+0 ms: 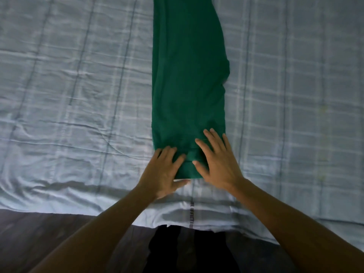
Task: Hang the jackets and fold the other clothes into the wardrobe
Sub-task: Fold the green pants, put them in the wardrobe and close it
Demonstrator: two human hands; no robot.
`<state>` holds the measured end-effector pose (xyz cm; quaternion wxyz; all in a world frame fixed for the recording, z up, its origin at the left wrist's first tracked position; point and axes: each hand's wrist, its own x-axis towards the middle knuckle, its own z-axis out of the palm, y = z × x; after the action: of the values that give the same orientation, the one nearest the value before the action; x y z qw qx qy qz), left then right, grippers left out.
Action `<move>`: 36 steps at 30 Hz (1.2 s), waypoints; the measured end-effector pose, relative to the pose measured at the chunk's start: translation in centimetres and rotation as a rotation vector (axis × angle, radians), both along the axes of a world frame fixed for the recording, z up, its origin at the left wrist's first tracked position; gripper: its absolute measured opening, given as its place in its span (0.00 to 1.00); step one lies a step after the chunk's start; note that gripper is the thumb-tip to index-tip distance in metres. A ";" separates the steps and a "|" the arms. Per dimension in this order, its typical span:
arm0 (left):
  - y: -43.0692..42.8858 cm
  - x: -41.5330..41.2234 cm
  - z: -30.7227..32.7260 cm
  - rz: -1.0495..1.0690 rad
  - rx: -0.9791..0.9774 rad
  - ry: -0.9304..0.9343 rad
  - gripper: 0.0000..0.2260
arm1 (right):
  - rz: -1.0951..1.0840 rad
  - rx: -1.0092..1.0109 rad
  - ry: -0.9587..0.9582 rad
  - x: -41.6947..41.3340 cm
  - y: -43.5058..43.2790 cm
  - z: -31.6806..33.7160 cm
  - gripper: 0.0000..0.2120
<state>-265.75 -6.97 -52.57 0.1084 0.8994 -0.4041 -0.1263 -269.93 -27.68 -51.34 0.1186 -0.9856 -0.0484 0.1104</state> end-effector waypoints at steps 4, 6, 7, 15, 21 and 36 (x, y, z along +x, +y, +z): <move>0.3 -1.0 -0.9 -0.020 0.159 -0.012 0.35 | 0.201 -0.137 0.107 -2.2 -0.5 -0.2 0.39; -0.2 -0.7 -1.0 -0.028 0.147 -0.088 0.30 | 0.200 -0.197 0.144 -2.0 -0.7 -0.5 0.40; -0.4 -0.5 -1.0 -0.033 0.133 -0.126 0.28 | 0.181 -0.210 0.155 -1.7 -0.6 -0.6 0.42; -1.3 1.9 0.7 -0.024 0.154 0.058 0.18 | 0.068 -0.164 0.004 -0.1 0.4 -0.5 0.29; -0.9 2.0 7.1 -0.086 0.426 0.719 0.10 | 0.095 0.023 0.624 -1.1 1.6 6.6 0.12; -1.0 5.1 3.5 0.025 -0.013 -0.076 0.25 | 0.009 -0.124 -0.012 4.1 0.1 4.5 0.30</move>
<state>-260.67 -7.93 -49.08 0.1005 0.9079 -0.3973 -0.0882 -265.78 -27.57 -46.80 0.0567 -0.9915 -0.0466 0.1079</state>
